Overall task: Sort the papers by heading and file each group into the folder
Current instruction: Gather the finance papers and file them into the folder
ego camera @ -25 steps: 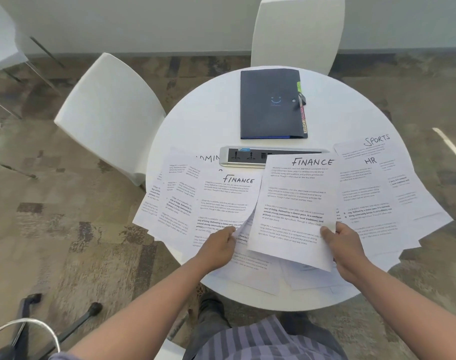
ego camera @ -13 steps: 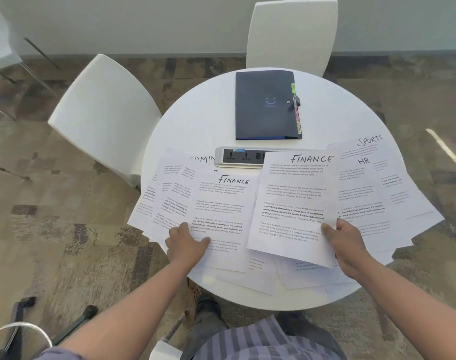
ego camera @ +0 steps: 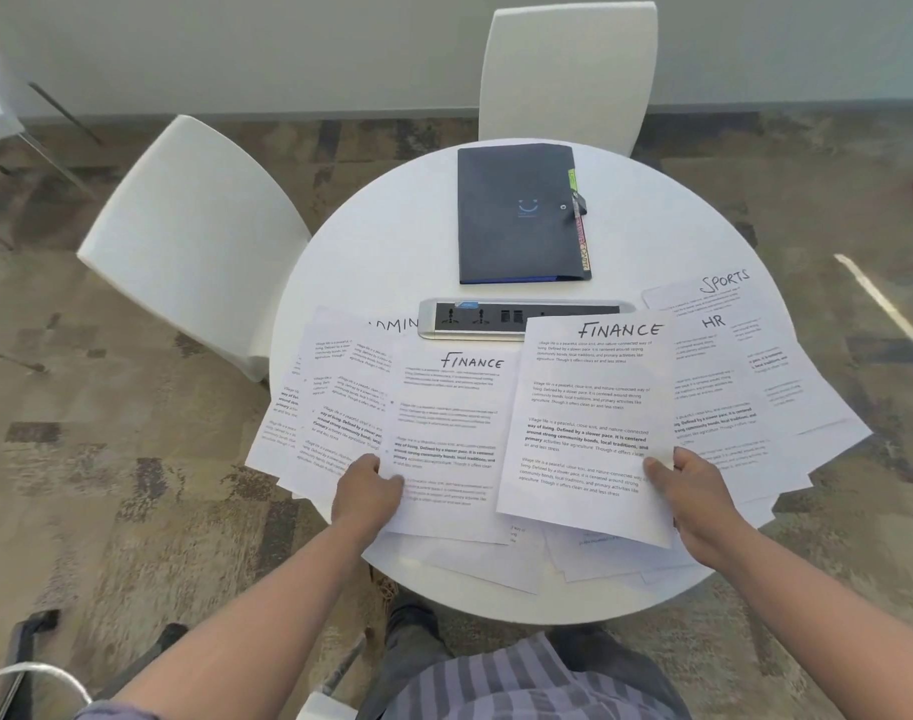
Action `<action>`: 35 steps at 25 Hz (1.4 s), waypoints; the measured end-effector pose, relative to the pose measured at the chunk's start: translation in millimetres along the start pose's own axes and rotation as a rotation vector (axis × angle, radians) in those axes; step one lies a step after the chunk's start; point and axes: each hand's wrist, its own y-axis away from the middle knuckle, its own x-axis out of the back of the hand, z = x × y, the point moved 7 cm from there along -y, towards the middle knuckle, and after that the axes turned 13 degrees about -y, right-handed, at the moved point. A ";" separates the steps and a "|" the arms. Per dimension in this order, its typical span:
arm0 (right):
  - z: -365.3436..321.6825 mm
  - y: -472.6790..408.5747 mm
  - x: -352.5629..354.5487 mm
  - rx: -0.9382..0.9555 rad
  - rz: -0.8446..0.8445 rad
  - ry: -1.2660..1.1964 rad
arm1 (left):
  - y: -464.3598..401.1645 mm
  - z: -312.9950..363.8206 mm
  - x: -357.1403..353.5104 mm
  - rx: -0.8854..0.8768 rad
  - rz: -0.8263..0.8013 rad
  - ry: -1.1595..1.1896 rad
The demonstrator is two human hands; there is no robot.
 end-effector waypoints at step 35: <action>-43.2 62.7 -85.6 -0.043 -0.446 -0.211 | 50.6 90.1 40.2 -0.197 -0.393 0.790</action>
